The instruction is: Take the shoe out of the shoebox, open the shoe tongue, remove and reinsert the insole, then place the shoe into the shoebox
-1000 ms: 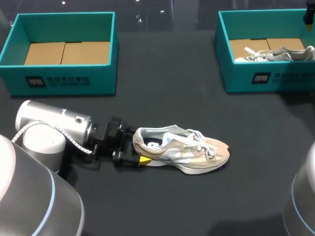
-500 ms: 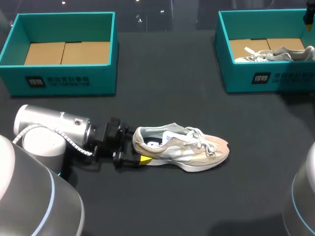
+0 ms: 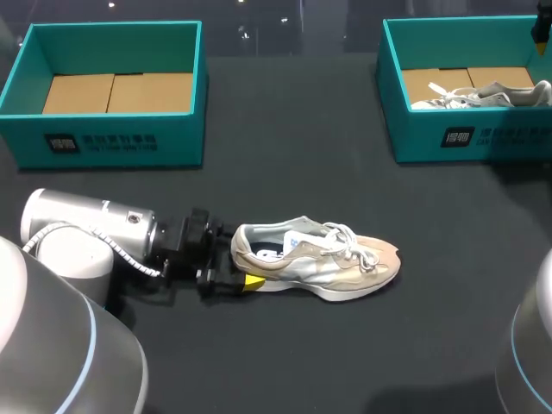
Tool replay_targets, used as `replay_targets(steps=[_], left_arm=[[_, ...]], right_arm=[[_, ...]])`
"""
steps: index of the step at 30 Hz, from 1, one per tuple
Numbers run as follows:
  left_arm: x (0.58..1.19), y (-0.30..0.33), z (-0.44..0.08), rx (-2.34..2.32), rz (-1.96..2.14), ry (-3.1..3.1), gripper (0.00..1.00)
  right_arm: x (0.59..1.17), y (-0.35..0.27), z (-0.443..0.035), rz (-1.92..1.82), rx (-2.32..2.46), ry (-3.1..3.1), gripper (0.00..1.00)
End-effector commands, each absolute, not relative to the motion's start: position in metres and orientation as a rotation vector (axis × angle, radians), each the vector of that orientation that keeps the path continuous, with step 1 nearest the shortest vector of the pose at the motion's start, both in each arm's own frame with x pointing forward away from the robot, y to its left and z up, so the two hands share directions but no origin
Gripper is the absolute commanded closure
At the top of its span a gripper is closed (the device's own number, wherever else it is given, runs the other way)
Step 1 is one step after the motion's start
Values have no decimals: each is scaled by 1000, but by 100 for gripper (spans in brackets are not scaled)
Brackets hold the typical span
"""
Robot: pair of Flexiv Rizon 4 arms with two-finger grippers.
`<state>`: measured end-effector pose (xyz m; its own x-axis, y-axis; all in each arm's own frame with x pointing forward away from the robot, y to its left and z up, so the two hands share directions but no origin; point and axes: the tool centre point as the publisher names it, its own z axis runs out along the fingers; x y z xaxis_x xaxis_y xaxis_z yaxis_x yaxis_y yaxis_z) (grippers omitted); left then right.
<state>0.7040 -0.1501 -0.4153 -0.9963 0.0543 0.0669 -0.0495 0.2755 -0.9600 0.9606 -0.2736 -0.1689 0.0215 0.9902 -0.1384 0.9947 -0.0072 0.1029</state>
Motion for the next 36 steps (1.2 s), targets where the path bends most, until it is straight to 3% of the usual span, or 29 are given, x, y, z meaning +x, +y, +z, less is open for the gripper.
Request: replay_targets(steps=[1,10,19,36], left_arm=[[702,-149,-415,-2,1842,-2441,100],[702,-149,-415,-2,1842,-2441,100],[702,-149,-415,-2,1842,-2441,100],[702,-149,-415,-2,1842,-2441,100]], right_arm=[[961,-273,-168,-41,2117,2083,0],[965,-275,-164,-4,2111,2070,0],[960,-239,-176,15,2157,2099,0],[885,-134,-167,114,2173,2078,0]])
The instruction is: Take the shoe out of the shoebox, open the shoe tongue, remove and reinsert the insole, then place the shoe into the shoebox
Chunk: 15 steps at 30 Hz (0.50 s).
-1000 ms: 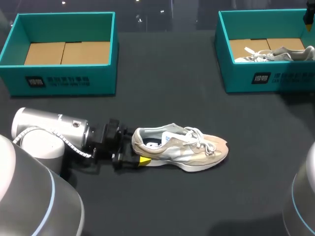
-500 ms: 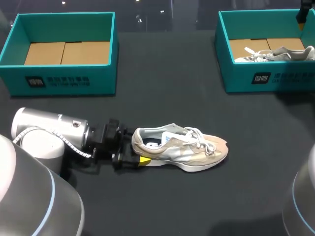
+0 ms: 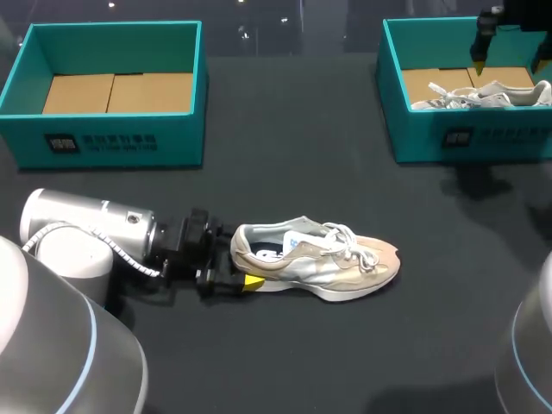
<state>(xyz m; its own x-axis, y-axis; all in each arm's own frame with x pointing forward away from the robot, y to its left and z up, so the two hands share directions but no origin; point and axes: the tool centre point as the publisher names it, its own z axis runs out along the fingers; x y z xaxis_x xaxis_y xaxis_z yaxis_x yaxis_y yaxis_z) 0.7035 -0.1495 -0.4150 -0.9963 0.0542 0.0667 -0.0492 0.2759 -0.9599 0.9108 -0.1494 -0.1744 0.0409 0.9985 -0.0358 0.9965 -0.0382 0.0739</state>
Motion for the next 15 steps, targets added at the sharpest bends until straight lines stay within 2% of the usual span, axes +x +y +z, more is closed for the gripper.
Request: replay_targets(steps=[1,6,15], left_arm=[[702,-149,-415,-2,1842,-2441,100],[702,-149,-415,-2,1842,-2441,100],[702,-149,-415,-2,1842,-2441,100]], right_arm=[[880,-129,-165,128,2172,2077,0],[862,-94,-155,132,2175,2081,0],[862,-94,-155,132,2175,2081,0]])
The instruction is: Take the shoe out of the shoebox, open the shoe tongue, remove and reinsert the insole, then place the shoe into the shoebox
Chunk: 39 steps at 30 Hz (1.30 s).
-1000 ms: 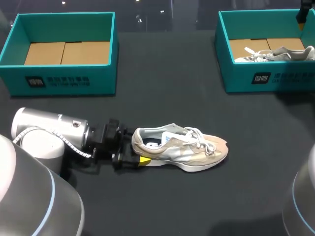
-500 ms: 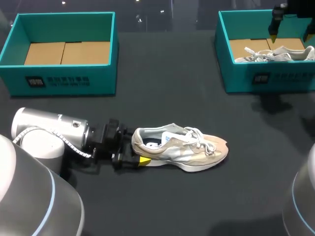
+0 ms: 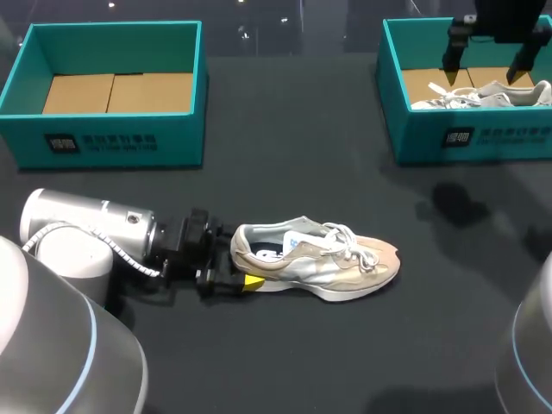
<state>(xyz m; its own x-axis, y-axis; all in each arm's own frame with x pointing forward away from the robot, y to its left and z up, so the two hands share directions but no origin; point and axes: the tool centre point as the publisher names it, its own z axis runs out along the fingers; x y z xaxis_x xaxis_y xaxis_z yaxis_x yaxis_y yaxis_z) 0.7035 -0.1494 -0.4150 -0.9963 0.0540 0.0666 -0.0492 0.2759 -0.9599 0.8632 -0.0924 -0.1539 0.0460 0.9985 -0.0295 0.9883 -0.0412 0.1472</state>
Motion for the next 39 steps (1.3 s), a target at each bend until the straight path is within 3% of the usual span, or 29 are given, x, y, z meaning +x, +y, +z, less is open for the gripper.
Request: replay_targets(steps=[1,10,30,39], left_arm=[[702,-149,-415,-2,1842,-2441,100],[702,-149,-415,-2,1842,-2441,100],[702,-149,-415,-2,1842,-2441,100],[702,-149,-415,-2,1842,-2441,100]], right_arm=[[862,-94,-155,132,2175,2081,0],[862,-94,-155,132,2175,2081,0],[767,78,-169,77,2215,1908,0],[759,124,-170,129,2207,2018,0]])
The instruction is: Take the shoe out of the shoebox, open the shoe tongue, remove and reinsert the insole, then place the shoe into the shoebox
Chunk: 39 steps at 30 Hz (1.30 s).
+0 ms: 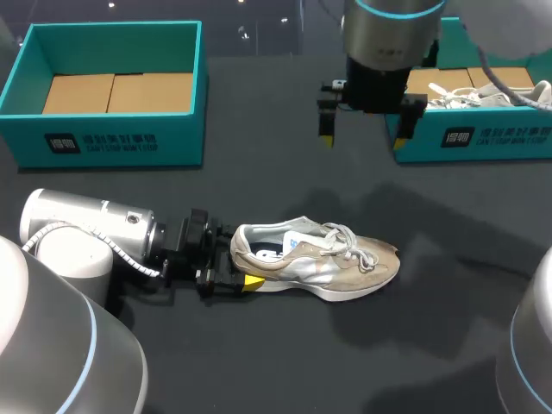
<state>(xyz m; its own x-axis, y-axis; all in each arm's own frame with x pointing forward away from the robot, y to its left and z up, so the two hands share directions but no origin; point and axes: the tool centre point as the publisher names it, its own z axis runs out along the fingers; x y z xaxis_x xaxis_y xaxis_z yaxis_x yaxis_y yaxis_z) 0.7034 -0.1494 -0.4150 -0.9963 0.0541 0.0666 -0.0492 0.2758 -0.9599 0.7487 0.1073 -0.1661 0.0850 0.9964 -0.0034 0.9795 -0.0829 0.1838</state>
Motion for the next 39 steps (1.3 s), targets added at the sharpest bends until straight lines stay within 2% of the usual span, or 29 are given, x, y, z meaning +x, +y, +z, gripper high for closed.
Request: replay_targets(steps=[1,11,13,23,39], left_arm=[[702,-149,-415,-2,1842,-2441,100],[702,-149,-415,-2,1842,-2441,100],[702,-149,-415,-2,1842,-2441,100],[702,-149,-415,-2,1842,-2441,100],[702,-149,-415,-2,1842,-2441,100]], right_arm=[[759,124,-170,129,2207,2018,0],[759,124,-170,129,2207,2018,0],[759,142,-170,125,2149,1991,0],[738,199,-204,-14,2135,1958,0],[700,209,-250,-126,2186,1927,0]])
